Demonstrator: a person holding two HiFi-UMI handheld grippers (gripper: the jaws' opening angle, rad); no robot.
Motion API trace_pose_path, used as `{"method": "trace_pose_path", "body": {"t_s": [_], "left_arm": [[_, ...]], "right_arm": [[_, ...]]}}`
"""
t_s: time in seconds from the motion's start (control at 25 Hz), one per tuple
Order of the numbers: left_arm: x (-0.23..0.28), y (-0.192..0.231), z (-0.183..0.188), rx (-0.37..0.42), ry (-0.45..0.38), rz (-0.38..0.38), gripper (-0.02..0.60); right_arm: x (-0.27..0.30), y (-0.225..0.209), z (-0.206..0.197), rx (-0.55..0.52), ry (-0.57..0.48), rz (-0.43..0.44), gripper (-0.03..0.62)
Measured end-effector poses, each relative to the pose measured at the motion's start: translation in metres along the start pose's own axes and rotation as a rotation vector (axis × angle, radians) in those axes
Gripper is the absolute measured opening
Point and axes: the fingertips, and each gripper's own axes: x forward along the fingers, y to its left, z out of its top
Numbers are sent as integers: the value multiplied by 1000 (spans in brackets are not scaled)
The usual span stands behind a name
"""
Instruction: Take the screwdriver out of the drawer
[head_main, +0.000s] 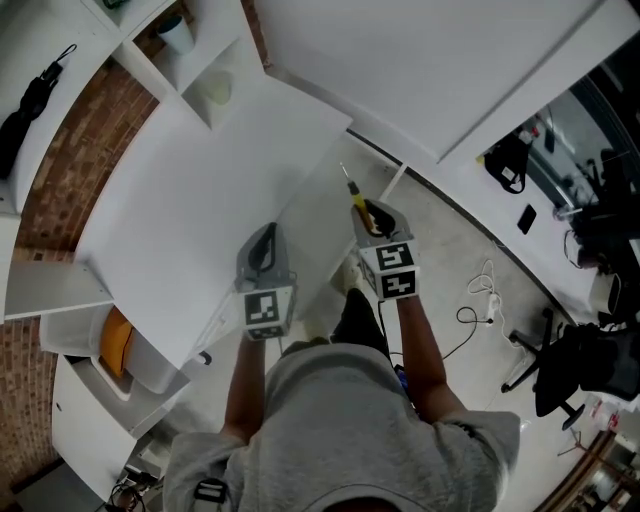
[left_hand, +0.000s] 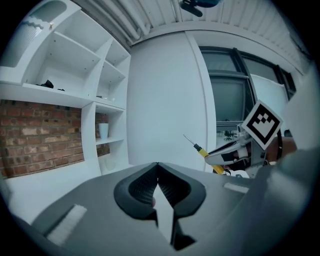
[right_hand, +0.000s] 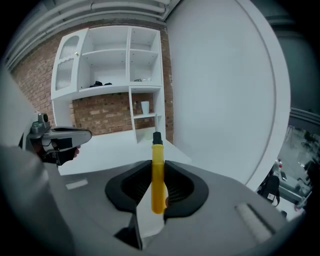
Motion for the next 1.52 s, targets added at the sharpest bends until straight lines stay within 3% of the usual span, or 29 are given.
{"method": "trace_pose_path", "body": {"t_s": [0.6,1.52], "left_arm": [[-60,-6,5,32,-26,-53,12],[-58,-5,0,45,-12,-51,12]], "right_arm": [[-72,48,-12,52,-101,-29,81],[-74,52,-7,11,-96,-12,81]]}}
